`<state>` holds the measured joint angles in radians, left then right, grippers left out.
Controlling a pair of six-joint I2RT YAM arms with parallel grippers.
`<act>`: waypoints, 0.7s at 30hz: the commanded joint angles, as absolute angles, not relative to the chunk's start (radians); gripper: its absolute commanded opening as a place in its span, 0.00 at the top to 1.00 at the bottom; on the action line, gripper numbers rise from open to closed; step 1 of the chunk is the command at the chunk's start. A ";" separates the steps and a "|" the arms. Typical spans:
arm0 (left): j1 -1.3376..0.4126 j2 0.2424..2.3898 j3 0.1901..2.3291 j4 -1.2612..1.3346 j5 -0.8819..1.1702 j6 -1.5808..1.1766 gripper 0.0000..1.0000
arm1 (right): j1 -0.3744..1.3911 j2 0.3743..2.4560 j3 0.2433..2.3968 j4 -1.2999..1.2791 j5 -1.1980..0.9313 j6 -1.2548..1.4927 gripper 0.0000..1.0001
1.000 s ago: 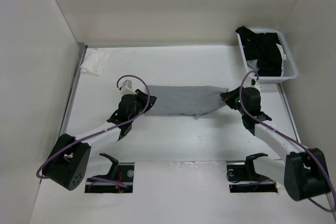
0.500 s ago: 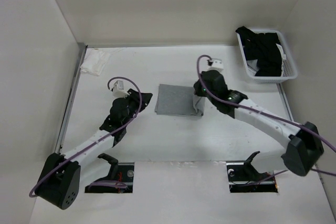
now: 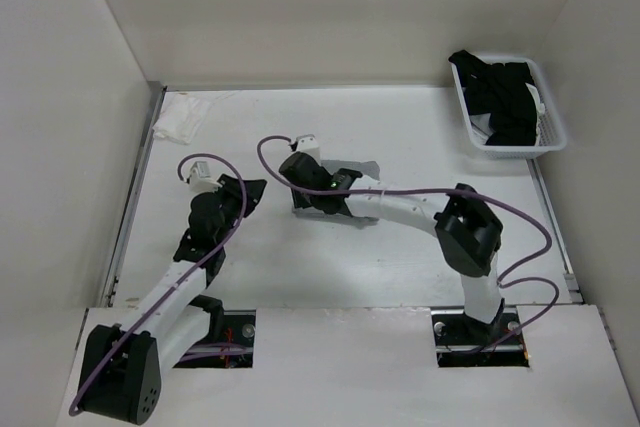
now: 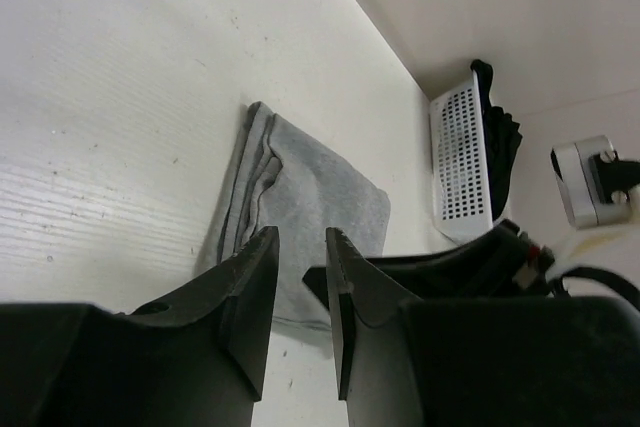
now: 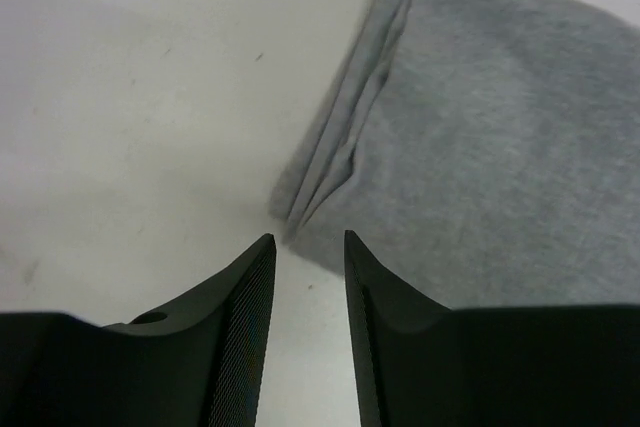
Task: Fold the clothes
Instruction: Fold the tank top
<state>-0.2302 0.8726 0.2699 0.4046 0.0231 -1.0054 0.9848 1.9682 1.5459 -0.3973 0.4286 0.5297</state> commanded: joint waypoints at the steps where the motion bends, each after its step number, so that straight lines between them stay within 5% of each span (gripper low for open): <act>1: -0.254 0.900 0.285 0.437 0.048 -1.006 0.76 | 0.993 1.844 1.527 -0.371 0.419 0.552 0.61; 4: -0.330 0.983 0.316 0.491 0.015 -1.002 0.76 | 0.924 1.723 1.376 -0.258 0.382 0.564 0.64; 10: -0.517 1.241 0.428 0.616 -0.046 -0.974 0.76 | 0.743 1.713 1.224 -0.013 0.088 0.589 0.95; 21: -0.593 1.532 0.391 0.713 -0.061 -0.974 0.77 | 0.618 2.000 1.310 0.207 -0.210 0.747 0.96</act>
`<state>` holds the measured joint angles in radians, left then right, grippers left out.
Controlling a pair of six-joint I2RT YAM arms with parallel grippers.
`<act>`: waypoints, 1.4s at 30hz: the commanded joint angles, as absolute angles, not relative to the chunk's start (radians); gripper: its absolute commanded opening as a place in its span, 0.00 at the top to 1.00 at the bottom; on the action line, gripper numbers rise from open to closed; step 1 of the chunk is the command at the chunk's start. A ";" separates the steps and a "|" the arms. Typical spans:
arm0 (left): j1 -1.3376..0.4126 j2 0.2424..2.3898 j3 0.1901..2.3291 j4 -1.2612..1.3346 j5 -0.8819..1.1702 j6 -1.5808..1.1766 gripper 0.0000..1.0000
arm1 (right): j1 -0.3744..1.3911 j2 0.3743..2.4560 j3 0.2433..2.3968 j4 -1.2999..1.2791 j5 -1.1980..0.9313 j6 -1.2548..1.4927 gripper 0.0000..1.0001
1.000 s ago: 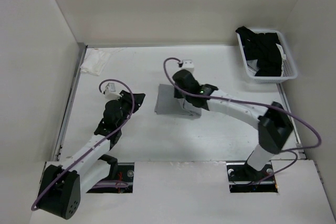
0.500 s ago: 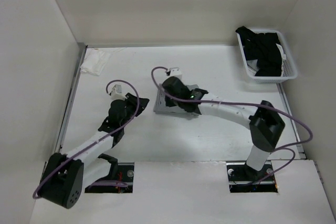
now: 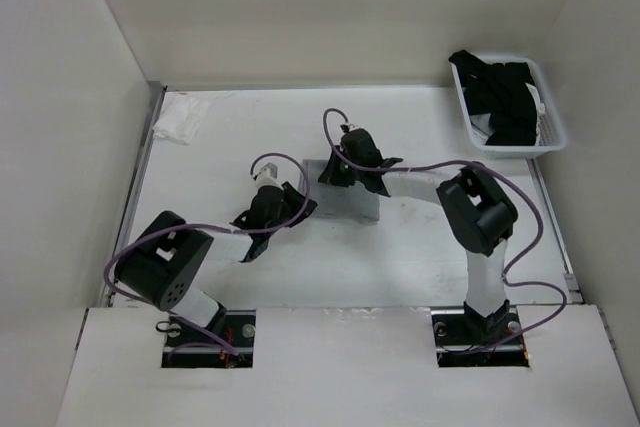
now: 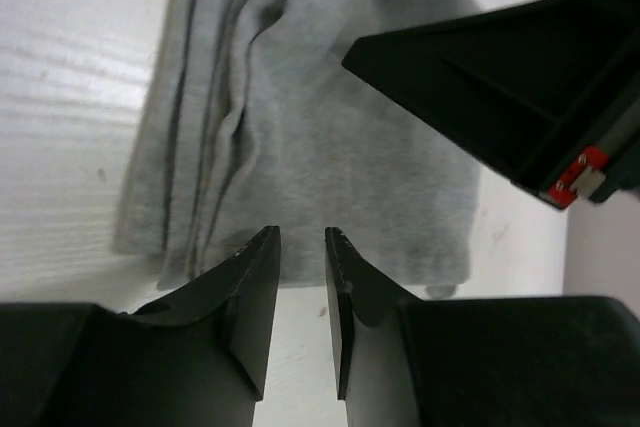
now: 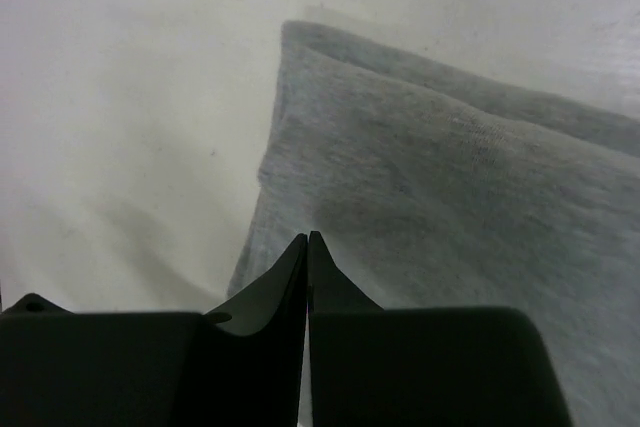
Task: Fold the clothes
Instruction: Fold the tank top
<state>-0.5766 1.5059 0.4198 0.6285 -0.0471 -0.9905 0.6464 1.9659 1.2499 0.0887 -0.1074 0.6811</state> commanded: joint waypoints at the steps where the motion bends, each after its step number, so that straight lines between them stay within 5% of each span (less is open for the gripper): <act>1: -0.594 1.551 0.377 0.724 -0.064 -0.976 0.77 | 0.608 2.019 1.327 0.209 -0.215 0.762 0.96; 10: -0.601 1.563 0.279 0.799 -0.067 -1.025 0.78 | 0.542 2.166 1.503 0.129 -0.184 0.893 0.96; 18: -0.601 1.263 0.285 0.636 -0.112 -0.977 0.76 | 0.512 2.085 1.531 0.199 -0.193 0.939 0.92; 26: -0.561 0.970 0.391 0.315 -0.287 -0.763 0.62 | 0.473 1.666 1.137 0.365 -0.173 0.838 0.75; 33: -0.404 0.953 0.417 0.132 -0.302 -0.710 0.54 | 0.397 1.323 0.708 0.396 0.053 0.753 0.52; 42: -0.303 0.946 0.396 0.095 -0.293 -0.715 0.54 | 0.315 1.177 0.485 0.469 0.202 0.758 0.45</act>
